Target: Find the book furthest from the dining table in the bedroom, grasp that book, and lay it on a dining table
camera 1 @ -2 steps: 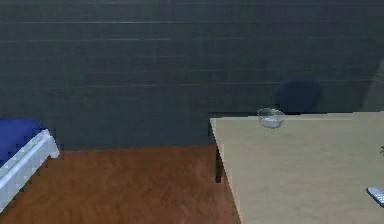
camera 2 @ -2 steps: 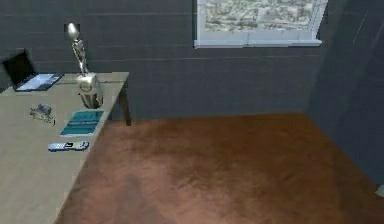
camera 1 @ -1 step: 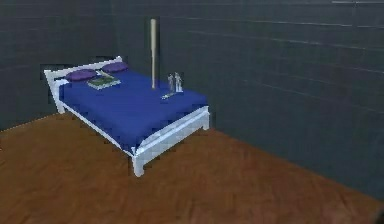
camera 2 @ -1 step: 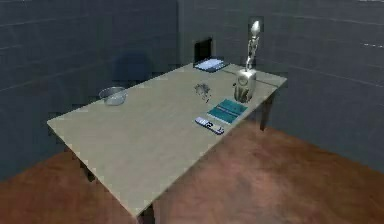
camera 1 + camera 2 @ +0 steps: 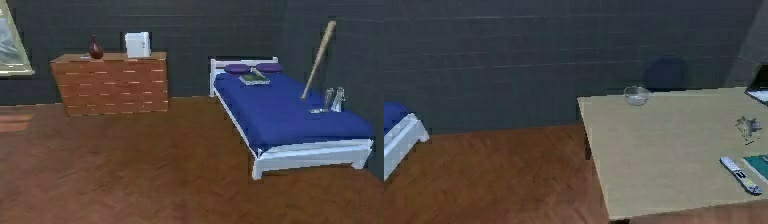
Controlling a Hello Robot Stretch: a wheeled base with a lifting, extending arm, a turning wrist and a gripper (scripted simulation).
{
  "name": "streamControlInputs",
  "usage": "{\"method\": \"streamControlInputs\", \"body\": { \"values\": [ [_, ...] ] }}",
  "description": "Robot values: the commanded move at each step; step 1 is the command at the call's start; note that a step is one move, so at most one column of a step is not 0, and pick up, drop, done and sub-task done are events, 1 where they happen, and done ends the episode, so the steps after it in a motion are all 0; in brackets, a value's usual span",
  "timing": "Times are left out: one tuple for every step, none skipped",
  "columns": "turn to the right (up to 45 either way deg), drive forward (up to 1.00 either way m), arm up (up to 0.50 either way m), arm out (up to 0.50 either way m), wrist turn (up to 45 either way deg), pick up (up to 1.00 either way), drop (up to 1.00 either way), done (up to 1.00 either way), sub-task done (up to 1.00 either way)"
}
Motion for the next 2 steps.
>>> {"method": "streamControlInputs", "body": {
  "values": [
    [0.0, 1.0, 0.0, 0.0, 0.0, 0.0, 0.0, 0.0, 0.0],
    [-3.0, 0.0, 0.0, 0.0, 0.0, 0.0, 0.0, 0.0, 0.0]
  ]
}}
